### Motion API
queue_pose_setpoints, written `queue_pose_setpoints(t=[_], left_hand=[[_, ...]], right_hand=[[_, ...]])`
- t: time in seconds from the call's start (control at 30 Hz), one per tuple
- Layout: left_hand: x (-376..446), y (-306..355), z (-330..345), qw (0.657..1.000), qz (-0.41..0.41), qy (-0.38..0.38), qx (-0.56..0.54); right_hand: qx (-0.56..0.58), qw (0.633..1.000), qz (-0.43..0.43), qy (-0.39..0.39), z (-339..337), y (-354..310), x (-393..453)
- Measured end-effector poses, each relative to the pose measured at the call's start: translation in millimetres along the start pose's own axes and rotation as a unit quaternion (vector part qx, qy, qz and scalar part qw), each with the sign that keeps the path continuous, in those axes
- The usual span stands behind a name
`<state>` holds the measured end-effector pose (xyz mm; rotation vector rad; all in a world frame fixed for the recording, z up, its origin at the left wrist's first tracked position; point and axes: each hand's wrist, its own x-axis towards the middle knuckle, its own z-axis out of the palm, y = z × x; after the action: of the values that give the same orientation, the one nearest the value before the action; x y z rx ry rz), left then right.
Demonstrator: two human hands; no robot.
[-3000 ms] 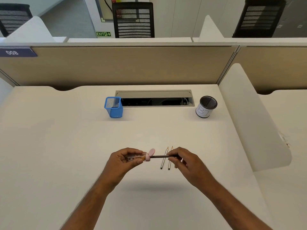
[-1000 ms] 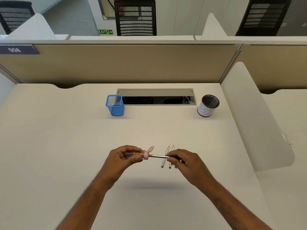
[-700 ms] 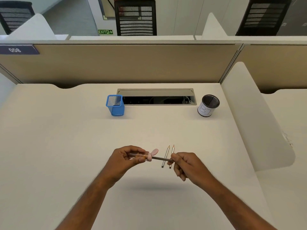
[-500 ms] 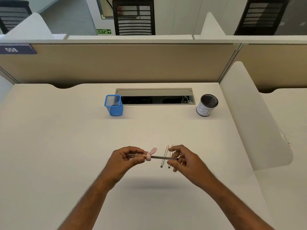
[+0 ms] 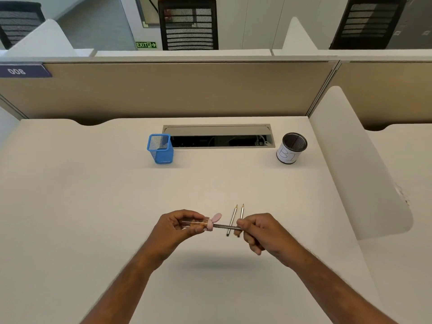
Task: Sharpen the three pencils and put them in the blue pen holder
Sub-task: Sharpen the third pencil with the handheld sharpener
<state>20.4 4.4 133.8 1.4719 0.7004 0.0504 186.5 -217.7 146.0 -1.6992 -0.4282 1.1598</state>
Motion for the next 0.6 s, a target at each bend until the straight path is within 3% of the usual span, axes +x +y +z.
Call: queue_pose_setpoints(t=[0.13,0.4,0.6], left_hand=[[-0.4,-1.8,-0.4,1.0,-0.002,0.005,-0.009],[-1.7,-1.3,-1.6,0.999,0.011,0.036,-0.033],[-0.5,-4.1,0.9,0.998,0.013,0.03,-0.049]], right_hand=[[-0.022,1.0,0.001,-0.009,4.3,1.9,1.8],[-0.209,0.969,-0.131,0.037,-3.6,5.1,-9.6],[-0.203,0.965,-0.154,0.065,-1.4,9.2,-5.4]])
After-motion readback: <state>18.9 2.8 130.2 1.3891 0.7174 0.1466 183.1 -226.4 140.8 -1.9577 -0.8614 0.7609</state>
